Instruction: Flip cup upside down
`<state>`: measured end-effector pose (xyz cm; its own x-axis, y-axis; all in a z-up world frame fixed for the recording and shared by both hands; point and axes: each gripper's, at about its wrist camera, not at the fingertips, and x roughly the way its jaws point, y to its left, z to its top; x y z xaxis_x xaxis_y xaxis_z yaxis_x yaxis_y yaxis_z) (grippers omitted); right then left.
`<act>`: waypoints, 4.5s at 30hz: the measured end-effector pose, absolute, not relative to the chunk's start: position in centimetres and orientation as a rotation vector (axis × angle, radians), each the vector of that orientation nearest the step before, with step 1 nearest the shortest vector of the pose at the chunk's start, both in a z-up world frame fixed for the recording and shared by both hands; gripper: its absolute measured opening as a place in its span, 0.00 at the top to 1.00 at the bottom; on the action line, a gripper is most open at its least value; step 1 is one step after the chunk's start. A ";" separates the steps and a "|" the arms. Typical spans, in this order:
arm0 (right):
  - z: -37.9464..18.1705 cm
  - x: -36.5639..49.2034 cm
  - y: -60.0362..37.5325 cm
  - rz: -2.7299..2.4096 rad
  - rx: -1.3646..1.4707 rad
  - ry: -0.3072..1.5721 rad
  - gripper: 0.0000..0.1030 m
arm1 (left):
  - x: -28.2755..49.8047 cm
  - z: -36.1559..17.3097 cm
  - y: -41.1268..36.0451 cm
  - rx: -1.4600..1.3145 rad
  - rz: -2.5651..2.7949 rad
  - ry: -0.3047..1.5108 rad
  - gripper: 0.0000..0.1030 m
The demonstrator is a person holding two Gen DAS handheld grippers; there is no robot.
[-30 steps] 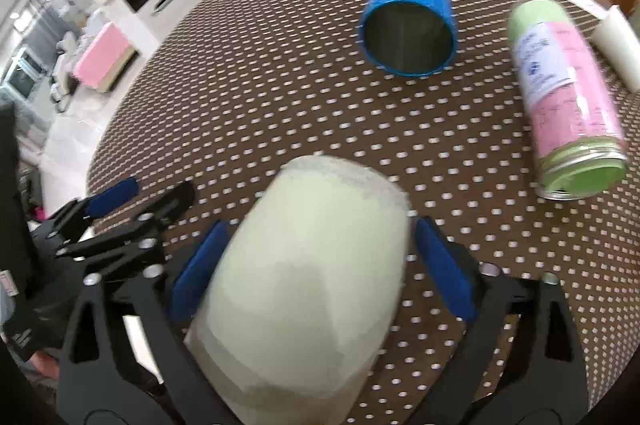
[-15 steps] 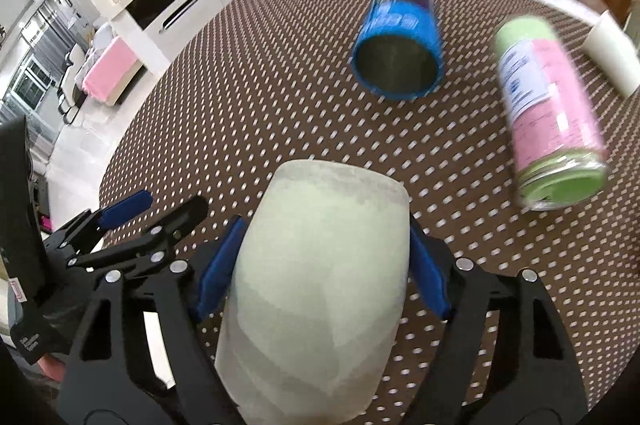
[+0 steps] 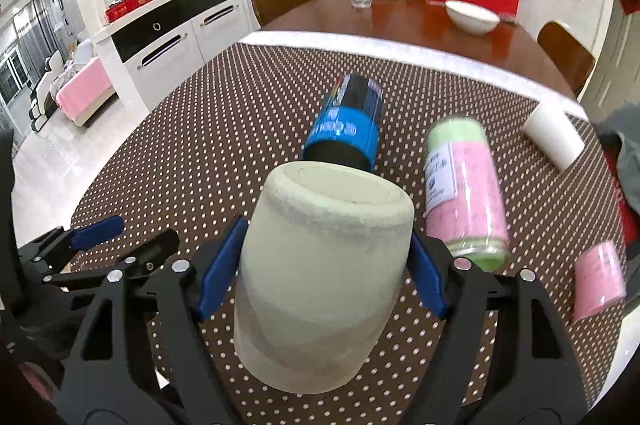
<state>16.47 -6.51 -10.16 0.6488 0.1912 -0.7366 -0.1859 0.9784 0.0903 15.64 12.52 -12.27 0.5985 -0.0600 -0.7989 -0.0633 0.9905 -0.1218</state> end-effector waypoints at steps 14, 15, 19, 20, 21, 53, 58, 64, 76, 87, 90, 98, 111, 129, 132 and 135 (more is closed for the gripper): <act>-13.2 19.5 -6.1 0.158 -0.013 0.731 0.28 | 17.7 -13.5 13.8 -0.157 0.029 0.946 0.24; -13.3 19.4 -6.1 0.157 -0.010 0.725 0.28 | 17.9 -14.0 14.0 -0.164 0.036 0.961 0.24; -13.6 18.2 -5.7 0.206 -0.020 0.681 0.28 | 18.0 -15.0 14.4 -0.177 0.044 0.978 0.24; -13.7 17.9 -5.6 0.215 -0.024 0.678 0.28 | 17.9 -15.1 14.5 -0.177 0.046 0.974 0.24; -13.8 17.5 -5.5 0.215 -0.034 0.665 0.28 | 17.8 -15.2 14.6 -0.176 0.049 0.967 0.24; -12.9 7.6 -8.8 0.301 0.051 0.600 0.19 | 7.6 -12.0 11.2 -0.111 0.032 0.821 0.24; -11.5 5.5 -10.4 0.296 0.084 0.545 0.14 | 5.9 -10.5 9.6 -0.092 0.005 0.787 0.24; -10.0 3.7 -11.9 0.288 0.105 0.496 0.11 | 4.0 -8.6 7.6 -0.069 -0.032 0.732 0.24; -7.2 0.9 -14.5 0.269 0.124 0.406 0.09 | 0.8 -4.9 5.2 -0.058 -0.041 0.592 0.24; -4.5 -1.2 -15.7 0.250 0.116 0.313 0.07 | -0.7 -1.6 3.3 -0.044 -0.067 0.489 0.24; -3.7 -1.5 -15.9 0.250 0.110 0.289 0.07 | -0.9 -1.1 3.0 -0.048 -0.073 0.474 0.24; -2.5 -2.0 -16.5 0.254 0.104 0.241 0.07 | -1.2 0.0 2.6 -0.039 -0.059 0.429 0.24; -1.9 -2.4 -17.0 0.265 0.103 0.218 0.06 | -1.6 0.8 2.2 -0.029 -0.045 0.390 0.23; -2.3 -2.5 -16.8 0.263 0.110 0.247 0.06 | -1.4 0.2 2.1 -0.036 -0.043 0.417 0.21; -2.3 -2.4 -16.8 0.261 0.107 0.248 0.06 | -1.4 0.2 2.2 -0.039 -0.043 0.419 0.21; -2.4 -2.6 -16.7 0.264 0.102 0.247 0.06 | -1.4 0.1 2.2 -0.041 -0.040 0.420 0.21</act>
